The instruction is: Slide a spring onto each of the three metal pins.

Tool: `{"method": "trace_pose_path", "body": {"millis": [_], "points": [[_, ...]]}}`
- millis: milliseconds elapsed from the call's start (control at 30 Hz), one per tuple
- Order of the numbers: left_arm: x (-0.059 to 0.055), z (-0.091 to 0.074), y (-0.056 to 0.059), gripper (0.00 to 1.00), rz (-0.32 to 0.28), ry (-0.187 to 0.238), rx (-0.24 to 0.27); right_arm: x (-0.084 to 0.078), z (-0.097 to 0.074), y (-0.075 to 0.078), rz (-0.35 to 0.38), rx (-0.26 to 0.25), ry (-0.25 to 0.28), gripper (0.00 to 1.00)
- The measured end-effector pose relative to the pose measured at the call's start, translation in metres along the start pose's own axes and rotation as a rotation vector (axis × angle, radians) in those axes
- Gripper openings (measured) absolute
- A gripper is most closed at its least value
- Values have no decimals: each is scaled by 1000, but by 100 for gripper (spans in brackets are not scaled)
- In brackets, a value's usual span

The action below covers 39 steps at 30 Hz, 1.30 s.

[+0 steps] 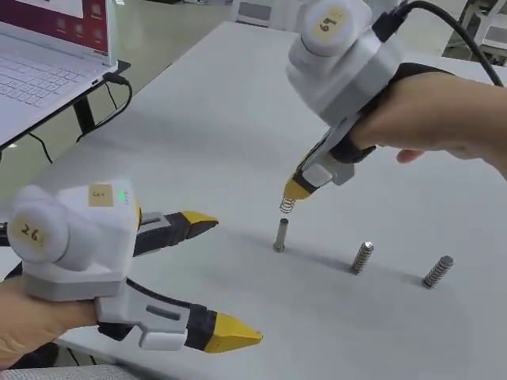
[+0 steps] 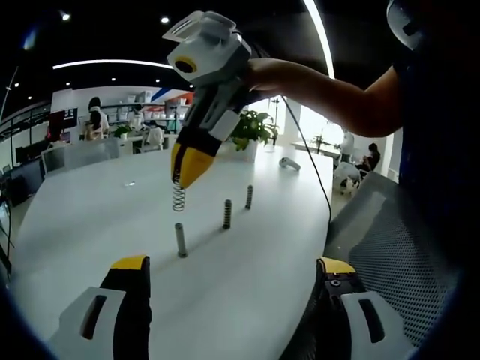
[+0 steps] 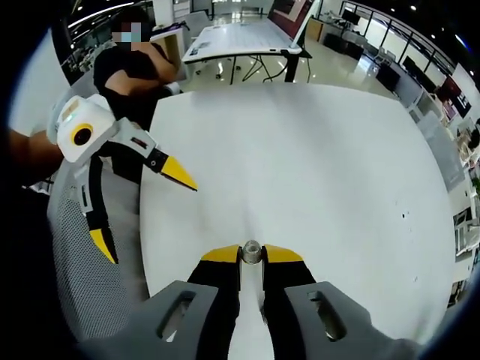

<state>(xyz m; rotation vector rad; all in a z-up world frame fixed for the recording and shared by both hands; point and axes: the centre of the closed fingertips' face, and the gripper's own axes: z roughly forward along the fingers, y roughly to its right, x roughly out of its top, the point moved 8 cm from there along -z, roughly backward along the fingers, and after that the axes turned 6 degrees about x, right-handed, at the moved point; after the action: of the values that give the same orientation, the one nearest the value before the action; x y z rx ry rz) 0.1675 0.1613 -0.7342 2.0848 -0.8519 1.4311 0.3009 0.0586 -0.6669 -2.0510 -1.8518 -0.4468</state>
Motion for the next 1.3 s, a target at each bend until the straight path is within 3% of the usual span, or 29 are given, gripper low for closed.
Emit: {"method": "trace_pose_path", "body": {"millis": [767,967,1300], "points": [[-1,1,-2,87,-7,-3,1,-1,11,13,21,9,-19,8],[-1,1,-2,86,-9,-3,1,-3,16,6,18,24,-44,8],[-2,0,-3,84,-12,-4,1,-4,25,7,12,26,-64,8]]}}
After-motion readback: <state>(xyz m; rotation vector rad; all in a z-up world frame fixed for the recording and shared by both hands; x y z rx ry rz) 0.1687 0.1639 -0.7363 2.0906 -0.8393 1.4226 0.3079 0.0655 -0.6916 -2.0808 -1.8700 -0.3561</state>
